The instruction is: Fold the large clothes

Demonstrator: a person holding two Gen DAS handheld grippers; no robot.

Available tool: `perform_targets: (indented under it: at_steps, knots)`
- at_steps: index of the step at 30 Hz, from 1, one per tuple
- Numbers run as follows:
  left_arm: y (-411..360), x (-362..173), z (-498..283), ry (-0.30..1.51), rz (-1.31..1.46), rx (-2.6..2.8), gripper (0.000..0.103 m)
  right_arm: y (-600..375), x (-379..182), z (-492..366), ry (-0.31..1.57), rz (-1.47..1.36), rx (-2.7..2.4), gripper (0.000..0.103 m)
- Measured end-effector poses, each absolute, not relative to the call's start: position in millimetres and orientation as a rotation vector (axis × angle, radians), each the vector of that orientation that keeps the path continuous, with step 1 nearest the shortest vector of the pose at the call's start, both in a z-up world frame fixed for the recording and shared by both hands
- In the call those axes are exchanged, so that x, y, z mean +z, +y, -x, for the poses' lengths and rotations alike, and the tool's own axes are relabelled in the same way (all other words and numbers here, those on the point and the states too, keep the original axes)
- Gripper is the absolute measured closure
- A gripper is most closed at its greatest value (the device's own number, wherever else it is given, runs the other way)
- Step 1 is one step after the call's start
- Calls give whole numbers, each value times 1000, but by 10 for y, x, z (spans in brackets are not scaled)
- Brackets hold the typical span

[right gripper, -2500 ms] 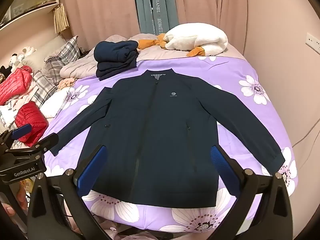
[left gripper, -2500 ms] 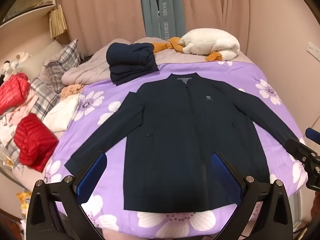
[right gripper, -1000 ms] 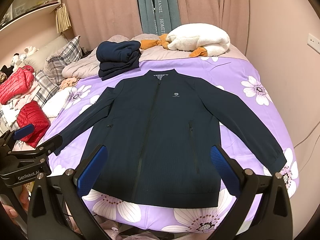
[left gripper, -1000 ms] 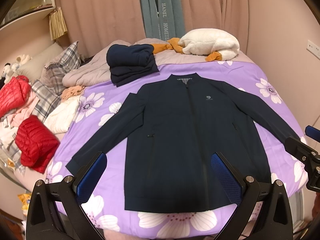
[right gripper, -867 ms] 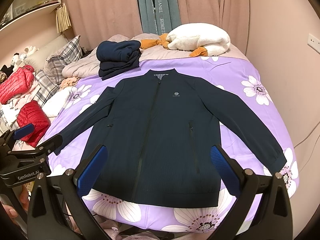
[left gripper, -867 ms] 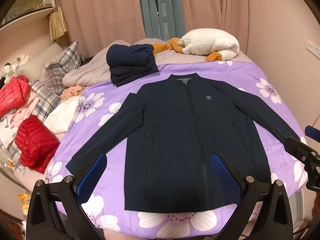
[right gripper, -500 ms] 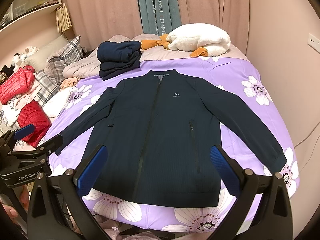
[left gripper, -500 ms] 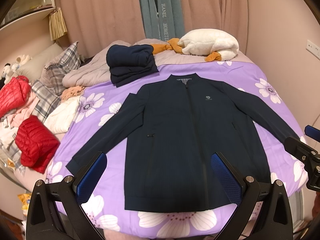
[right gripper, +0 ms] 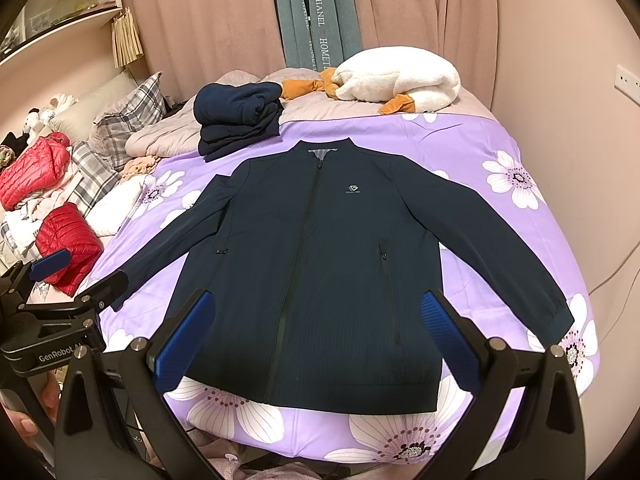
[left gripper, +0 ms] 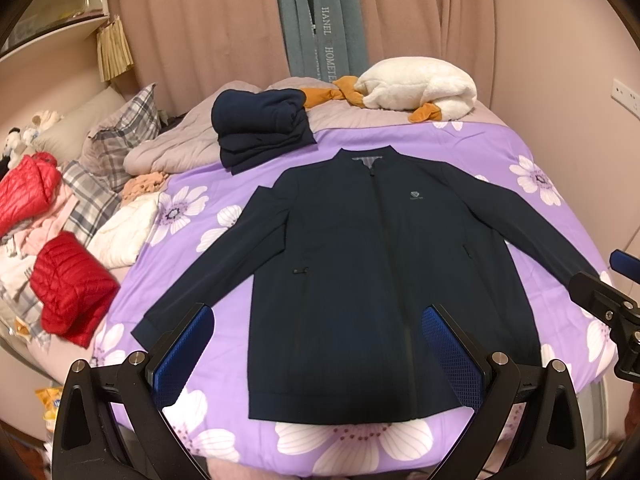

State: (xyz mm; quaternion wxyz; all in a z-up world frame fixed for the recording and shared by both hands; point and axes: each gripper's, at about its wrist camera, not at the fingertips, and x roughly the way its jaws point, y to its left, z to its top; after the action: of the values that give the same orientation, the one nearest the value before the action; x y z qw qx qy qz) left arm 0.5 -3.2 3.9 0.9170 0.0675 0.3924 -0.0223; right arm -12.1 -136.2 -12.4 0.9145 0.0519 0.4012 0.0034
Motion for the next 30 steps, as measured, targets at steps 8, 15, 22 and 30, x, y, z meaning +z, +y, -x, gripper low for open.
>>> perform_targets:
  at_steps: [8, 15, 22, 30]
  knots:
    - [-29, 39, -4, 808, -139, -48, 0, -1338, -119, 129, 826, -107, 7, 0]
    - [-60, 42, 3, 808, -141, -48, 0, -1330, -108, 137, 827, -109, 9, 0]
    - [-85, 45, 3, 810, -142, -49, 0, -1330, -112, 136, 827, -110, 8, 0]
    - [-85, 39, 3, 810, -143, -49, 0, -1344, -117, 136, 827, -112, 8, 0]
